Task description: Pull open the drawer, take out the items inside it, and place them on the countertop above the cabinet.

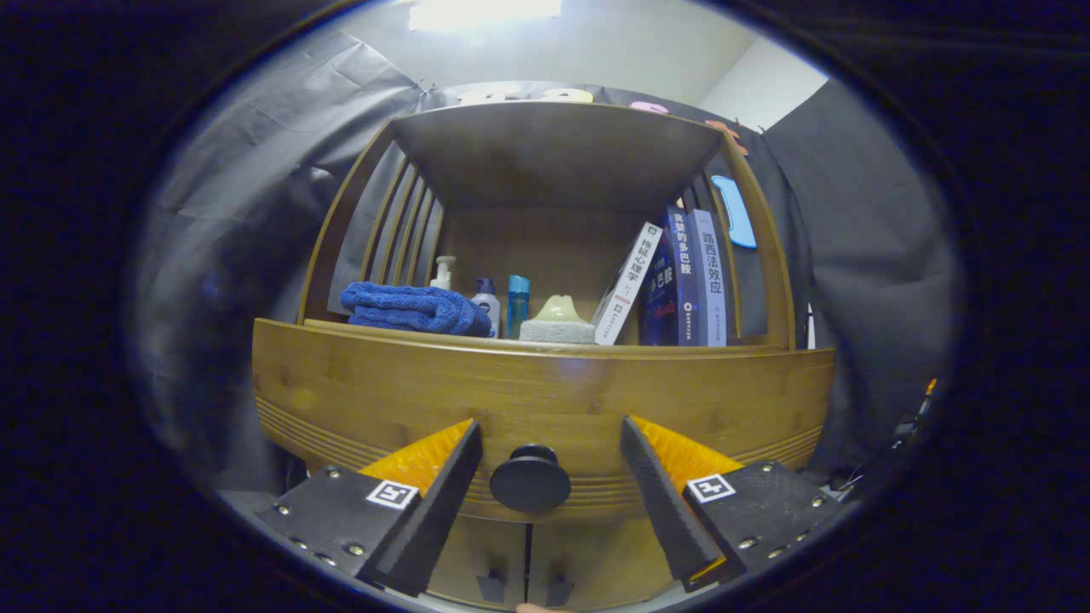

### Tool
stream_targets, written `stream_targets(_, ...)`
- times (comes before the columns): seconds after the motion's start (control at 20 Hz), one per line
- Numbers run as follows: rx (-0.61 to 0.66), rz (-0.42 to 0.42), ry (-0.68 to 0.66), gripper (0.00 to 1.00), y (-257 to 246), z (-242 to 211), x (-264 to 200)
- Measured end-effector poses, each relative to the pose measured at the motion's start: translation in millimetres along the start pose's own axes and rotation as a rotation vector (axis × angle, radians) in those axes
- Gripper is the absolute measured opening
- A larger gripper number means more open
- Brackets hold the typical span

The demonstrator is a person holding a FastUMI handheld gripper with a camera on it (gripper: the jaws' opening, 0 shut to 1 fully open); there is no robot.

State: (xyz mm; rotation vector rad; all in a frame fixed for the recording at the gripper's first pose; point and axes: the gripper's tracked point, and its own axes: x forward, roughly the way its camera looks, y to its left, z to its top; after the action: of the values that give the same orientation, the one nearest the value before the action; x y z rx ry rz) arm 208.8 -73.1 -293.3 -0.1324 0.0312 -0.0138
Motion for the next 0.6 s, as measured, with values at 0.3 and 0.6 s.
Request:
stream_targets(0.3,-0.006,-0.003,0.012,0.99,0.5,-0.9,13.8)
stream_targets(0.6,-0.076,0.013,0.097,0.99,-0.5,-7.3,23.8)
